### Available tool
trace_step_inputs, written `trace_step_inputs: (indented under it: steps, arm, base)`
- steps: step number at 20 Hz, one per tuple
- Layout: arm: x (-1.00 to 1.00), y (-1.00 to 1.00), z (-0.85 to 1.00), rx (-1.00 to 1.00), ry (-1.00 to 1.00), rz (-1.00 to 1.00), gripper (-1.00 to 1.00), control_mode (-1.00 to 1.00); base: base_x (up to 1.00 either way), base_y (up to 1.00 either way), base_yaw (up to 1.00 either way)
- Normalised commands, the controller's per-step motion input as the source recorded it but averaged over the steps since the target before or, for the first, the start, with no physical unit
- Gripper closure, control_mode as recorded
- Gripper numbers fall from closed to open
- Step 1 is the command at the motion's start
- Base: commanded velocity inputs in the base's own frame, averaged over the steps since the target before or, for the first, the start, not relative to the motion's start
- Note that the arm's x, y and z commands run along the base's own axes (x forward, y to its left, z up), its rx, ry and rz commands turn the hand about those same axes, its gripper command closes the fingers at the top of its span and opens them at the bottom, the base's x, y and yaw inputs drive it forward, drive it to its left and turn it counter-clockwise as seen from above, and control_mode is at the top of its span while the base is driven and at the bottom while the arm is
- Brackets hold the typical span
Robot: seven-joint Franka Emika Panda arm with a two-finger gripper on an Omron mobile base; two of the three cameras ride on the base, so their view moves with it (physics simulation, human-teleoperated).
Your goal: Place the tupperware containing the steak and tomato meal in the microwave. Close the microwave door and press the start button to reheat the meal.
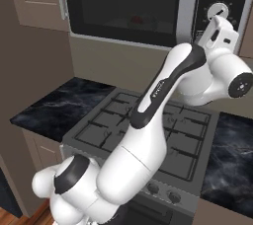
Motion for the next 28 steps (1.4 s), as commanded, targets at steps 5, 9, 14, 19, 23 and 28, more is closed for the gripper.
trace_step_inputs:
  steps: [5,9,14,19,23,28]
  arm:
    - [0.15,0.00,0.00,0.00,0.00,0.00,1.00,-1.00]
    - [0.17,0.00,0.00,0.00,0.00,-0.02,1.00,-1.00]
    - [0.24,0.00,0.00,0.00,0.00,-0.03,1.00,-1.00]
    - [0.34,-0.09,0.00,0.00,0.00,-0.04,1.00,-1.00]
    - [0.34,-0.26,0.00,0.00,0.00,-0.04,1.00,-1.00]
    - [0.35,-0.29,0.00,0.00,0.00,-0.03,1.00,-1.00]
  base:
    - [0.00,0.00,0.00]
    - [0.00,0.00,0.00]
    - [0.00,0.00,0.00]
    - [0.00,0.00,0.00]
    - [0.00,0.00,0.00]
    - [0.00,0.00,0.00]
